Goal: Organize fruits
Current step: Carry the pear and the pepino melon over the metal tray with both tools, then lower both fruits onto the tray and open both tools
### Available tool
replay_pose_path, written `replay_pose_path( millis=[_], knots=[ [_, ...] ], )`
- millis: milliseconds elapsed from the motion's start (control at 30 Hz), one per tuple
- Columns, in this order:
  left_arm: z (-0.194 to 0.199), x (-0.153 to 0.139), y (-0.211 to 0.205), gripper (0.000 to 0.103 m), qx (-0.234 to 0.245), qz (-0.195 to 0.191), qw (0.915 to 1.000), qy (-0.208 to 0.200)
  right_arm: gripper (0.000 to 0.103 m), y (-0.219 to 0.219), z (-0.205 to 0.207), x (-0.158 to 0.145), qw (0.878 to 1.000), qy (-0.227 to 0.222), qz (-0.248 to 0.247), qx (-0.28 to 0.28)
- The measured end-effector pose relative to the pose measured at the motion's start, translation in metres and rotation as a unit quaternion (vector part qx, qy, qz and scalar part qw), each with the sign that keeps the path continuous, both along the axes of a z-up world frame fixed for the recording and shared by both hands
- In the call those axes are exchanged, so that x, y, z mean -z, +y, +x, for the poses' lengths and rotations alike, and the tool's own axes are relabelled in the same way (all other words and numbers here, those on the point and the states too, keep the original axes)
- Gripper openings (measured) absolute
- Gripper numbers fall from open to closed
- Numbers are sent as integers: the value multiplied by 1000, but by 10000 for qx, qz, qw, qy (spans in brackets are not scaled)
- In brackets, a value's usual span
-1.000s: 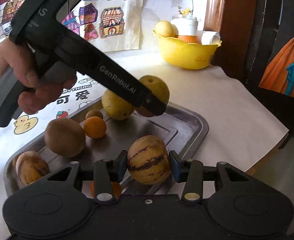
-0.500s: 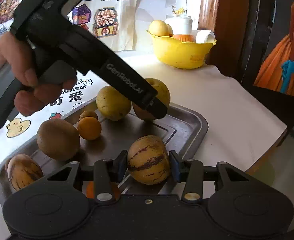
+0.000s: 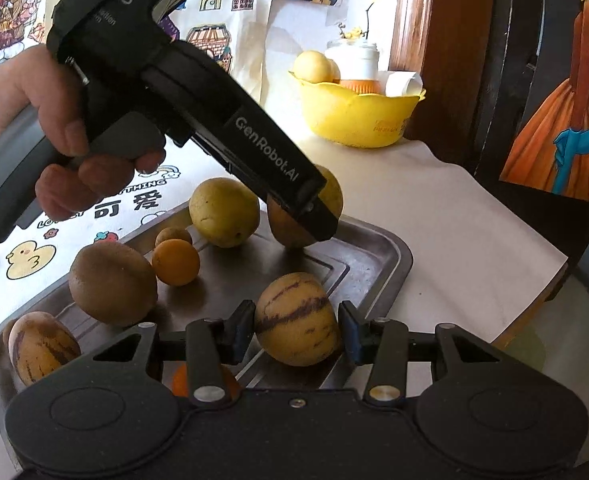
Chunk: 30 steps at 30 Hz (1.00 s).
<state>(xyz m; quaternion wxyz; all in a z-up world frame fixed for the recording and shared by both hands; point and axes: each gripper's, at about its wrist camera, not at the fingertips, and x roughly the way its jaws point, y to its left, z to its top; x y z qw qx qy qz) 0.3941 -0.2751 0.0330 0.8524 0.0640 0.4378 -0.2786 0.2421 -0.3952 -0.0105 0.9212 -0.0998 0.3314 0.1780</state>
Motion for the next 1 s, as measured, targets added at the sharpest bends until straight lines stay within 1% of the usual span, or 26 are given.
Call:
replay_pose_path(
  millis=[167, 433, 600, 767, 833, 900, 1000],
  knots=[
    [-1, 1, 1, 59, -10, -35, 10000, -19, 49, -2, -3, 3, 9997, -12, 188, 138],
    [-2, 0, 3, 59, -27, -58, 10000, 27, 53, -1, -13, 5, 9992, -92, 312, 250],
    [-2, 0, 2, 59, -29, -57, 10000, 26, 60, -1, -21, 1, 9989, -119, 359, 275],
    [-4, -1, 3, 60, -32, -99, 9999, 47, 62, -3, -26, 1, 9984, -130, 412, 362],
    [-5, -2, 4, 63, -36, -158, 9998, 77, 63, -5, -27, 1, 9979, -126, 485, 413],
    [-7, -3, 5, 64, -43, -192, 9998, 82, 64, -7, -29, 1, 9971, -134, 570, 482],
    [-9, -4, 6, 64, -69, -161, 9998, 7, 66, -11, -33, 1, 9946, -122, 833, 600]
  ],
)
